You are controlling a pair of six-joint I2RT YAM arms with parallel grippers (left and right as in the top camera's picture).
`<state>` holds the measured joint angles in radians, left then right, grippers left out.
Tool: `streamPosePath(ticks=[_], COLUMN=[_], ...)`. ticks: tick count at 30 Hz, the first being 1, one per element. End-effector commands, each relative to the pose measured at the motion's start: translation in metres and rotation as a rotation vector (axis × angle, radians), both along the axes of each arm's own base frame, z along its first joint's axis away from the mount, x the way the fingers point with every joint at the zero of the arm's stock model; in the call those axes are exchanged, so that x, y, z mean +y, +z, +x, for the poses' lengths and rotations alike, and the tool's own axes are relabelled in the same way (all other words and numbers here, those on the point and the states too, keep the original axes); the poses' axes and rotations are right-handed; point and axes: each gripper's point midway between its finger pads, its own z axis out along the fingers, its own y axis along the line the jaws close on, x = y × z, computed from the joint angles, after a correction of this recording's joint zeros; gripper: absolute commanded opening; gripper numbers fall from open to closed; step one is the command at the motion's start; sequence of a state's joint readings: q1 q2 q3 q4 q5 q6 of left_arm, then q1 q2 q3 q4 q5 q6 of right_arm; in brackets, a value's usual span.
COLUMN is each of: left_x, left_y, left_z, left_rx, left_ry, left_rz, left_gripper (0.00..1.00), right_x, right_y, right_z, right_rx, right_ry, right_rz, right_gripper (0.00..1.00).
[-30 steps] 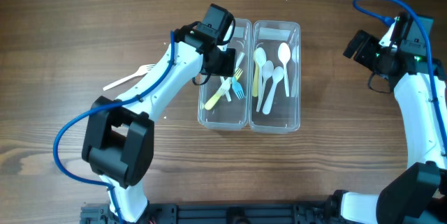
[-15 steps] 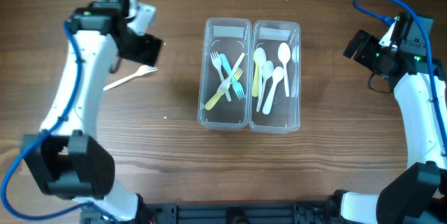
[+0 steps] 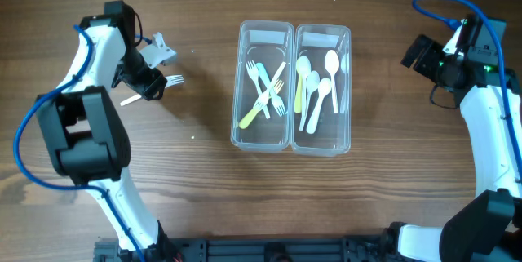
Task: Pack container
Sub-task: 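Move the left gripper to the last white fork and grasp it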
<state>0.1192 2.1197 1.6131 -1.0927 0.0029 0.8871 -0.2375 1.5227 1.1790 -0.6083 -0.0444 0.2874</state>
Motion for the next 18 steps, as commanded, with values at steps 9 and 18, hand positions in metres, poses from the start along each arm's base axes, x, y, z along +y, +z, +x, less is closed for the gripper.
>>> streamPosePath(ticks=[9,18], left_x=[0.01,0.006], left_y=[-0.018,-0.031], left_z=[0.002,-0.006], left_rx=[0.008,0.055], left_ry=[-0.134,-0.132], left_rz=[-0.003,-0.032], left_gripper=[0.61,0.54], right_x=[-0.001,-0.002], right_y=[-0.001,-0.001], right_z=[0.004,0.005], right_rx=[-0.004,-0.007], right_ry=[-0.002,-0.002], right_rz=[-0.004,-0.005], right_gripper=[1.0,1.0])
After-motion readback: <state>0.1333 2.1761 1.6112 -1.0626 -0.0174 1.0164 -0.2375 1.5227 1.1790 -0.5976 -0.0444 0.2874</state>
